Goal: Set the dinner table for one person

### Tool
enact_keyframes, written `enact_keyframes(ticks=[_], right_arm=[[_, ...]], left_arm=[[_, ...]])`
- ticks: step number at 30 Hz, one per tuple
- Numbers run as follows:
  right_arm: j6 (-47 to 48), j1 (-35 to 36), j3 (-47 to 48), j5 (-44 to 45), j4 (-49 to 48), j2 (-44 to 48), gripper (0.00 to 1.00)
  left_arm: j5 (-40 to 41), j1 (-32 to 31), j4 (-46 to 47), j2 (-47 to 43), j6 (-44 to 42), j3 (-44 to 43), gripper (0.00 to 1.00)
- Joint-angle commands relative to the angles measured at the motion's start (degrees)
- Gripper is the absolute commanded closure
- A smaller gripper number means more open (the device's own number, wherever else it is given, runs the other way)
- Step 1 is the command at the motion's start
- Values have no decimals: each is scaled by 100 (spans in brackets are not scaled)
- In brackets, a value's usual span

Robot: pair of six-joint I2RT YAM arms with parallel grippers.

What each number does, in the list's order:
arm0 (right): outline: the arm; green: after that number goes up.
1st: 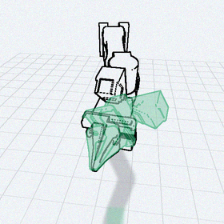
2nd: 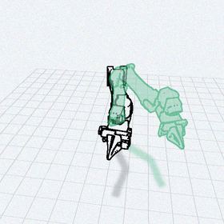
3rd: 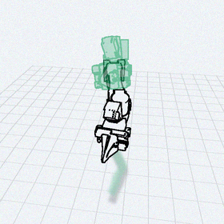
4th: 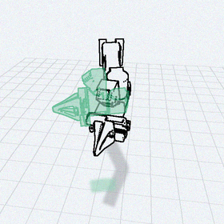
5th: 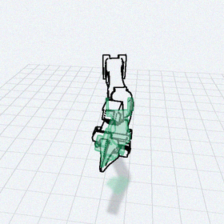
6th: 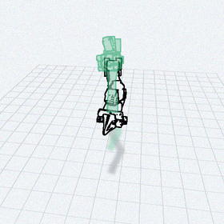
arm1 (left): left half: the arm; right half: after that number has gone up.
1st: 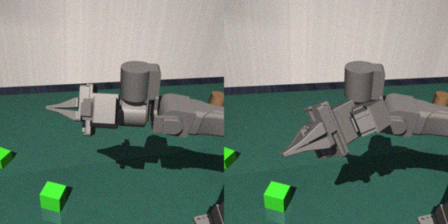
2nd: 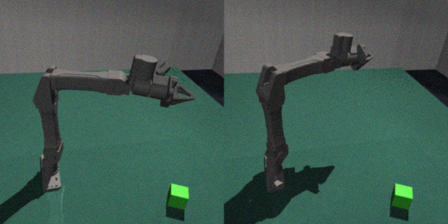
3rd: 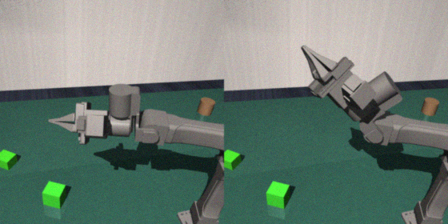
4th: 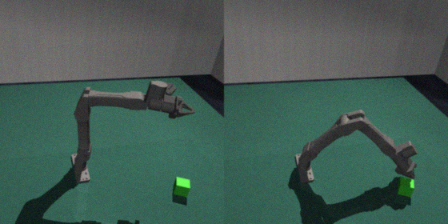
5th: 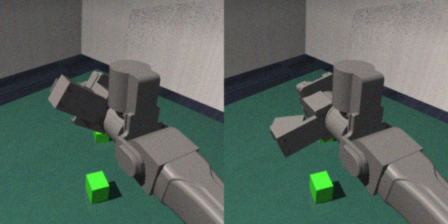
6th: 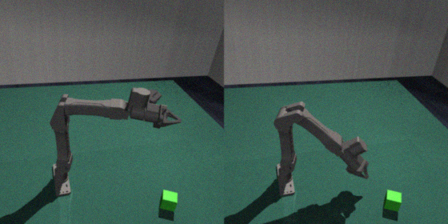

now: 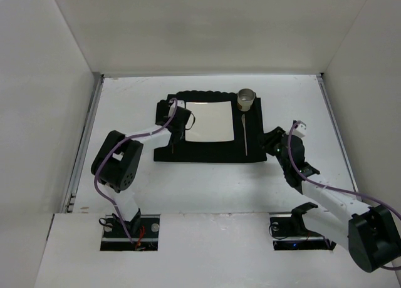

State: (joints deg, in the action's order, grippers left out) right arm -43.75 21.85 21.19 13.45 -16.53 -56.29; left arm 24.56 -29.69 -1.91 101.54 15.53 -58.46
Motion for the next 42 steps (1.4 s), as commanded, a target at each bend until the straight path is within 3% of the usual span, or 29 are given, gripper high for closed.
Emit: enact_keyframes(ticks=[1,6,8,10,18,23,29,38,42], right_arm=[[77,61,193,26,-333,57,54],[86,61,201,17,-298,83,51],[77,61,175,61,-341,92,50],[68,61,201,-9,-298,48,50],[86,78,184,131,-315,136,45],[86,113,210,149,-315,57,42],[86,157,201,219,-324,83,41],[33,53,8,473,-271,531,39],[-64,-176,-71,623,-87,812,38]], left_arm=[[14,-32,77,-64,-24,-69,80],[102,-102,16,-625,20,106,51],[111,-102,-89,-1037,64,176,32],[111,-111,-178,-1476,117,255,0],[286,-50,-441,-3665,942,1028,0],[321,415,-1468,-4641,1610,1442,0],[409,1119,-2778,-5055,2190,1530,0],[638,1857,-3306,-5495,2621,1574,0],[595,2664,-3333,-5785,2745,1811,0]])
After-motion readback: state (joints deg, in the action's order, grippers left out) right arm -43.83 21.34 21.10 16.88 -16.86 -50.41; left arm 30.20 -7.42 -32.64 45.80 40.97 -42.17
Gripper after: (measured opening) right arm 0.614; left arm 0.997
